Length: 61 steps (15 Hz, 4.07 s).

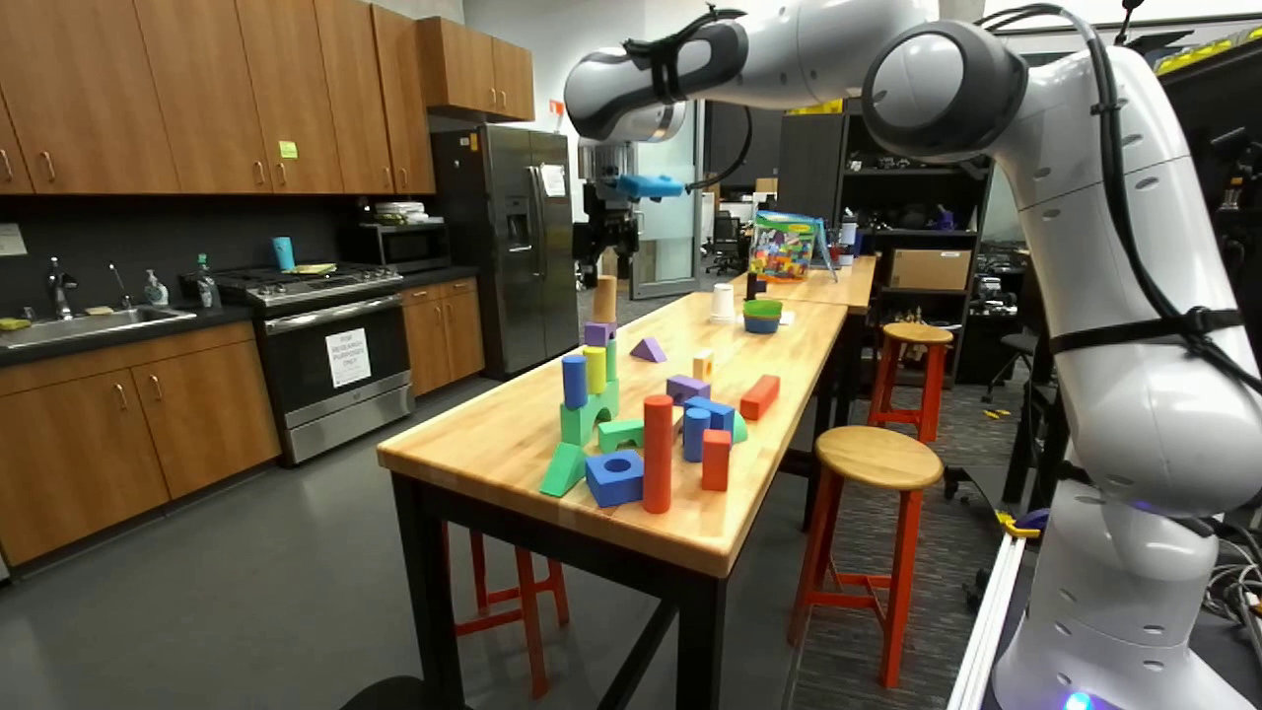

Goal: Move the object and place it amongst the other objects

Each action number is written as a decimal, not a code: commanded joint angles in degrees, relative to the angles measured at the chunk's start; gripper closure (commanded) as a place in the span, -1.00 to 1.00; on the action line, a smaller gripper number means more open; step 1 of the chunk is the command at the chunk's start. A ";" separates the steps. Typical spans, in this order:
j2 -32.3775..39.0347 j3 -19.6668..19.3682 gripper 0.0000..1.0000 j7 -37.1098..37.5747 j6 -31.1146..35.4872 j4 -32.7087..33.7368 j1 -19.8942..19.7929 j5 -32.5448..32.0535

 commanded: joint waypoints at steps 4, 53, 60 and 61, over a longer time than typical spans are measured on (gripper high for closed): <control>0.15 0.41 -1.00 -2.92 1.94 0.00 -0.41 1.12; -26.37 -3.19 0.68 -4.94 2.56 -30.73 -0.93 6.12; -24.23 -3.91 0.68 -4.93 3.37 -32.86 -0.96 6.12; -24.04 -3.93 0.68 -4.93 3.45 -33.08 -0.96 5.83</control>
